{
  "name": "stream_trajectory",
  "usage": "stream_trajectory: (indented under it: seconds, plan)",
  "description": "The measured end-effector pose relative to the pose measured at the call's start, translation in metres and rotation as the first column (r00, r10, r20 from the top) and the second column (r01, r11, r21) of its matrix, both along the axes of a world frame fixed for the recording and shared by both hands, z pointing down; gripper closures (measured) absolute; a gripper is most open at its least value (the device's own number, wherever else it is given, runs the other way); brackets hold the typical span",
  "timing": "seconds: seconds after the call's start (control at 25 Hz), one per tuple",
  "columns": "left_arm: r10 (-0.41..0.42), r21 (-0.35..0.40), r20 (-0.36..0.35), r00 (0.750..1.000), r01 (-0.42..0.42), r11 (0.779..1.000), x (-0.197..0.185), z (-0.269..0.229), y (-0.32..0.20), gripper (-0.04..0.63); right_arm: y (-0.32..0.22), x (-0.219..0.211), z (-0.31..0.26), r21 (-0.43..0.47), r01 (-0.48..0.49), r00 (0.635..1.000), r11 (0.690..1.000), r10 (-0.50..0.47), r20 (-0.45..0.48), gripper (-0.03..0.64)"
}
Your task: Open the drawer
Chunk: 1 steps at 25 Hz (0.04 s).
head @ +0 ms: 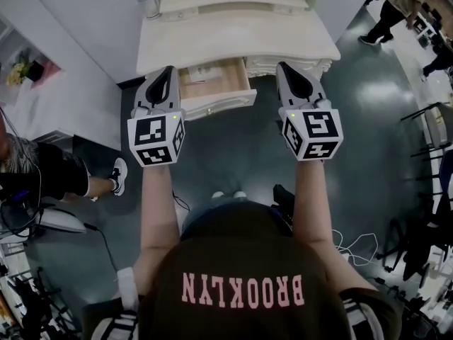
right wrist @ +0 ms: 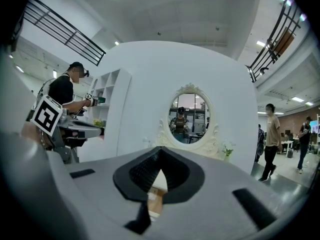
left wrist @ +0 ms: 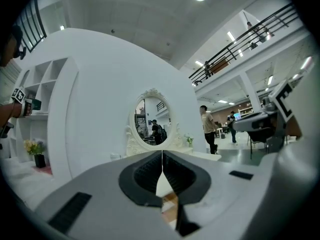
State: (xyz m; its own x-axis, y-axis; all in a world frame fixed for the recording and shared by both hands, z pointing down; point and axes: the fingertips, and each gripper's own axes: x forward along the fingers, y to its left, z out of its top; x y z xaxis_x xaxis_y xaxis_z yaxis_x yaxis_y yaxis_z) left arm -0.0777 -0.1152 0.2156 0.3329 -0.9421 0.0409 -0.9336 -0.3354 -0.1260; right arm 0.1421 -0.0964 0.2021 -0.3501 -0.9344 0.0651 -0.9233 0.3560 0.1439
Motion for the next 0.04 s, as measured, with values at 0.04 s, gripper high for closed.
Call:
stream_trajectory:
  seconds: [0.04]
  plan:
    - [0.002,0.002,-0.001,1.0,-0.002,1.0,0.0006,0.0002,0.0003,0.589,0.0002,0.0004,0.001,0.0,-0.001,1.0,1.0,0.001,0.001,0.621]
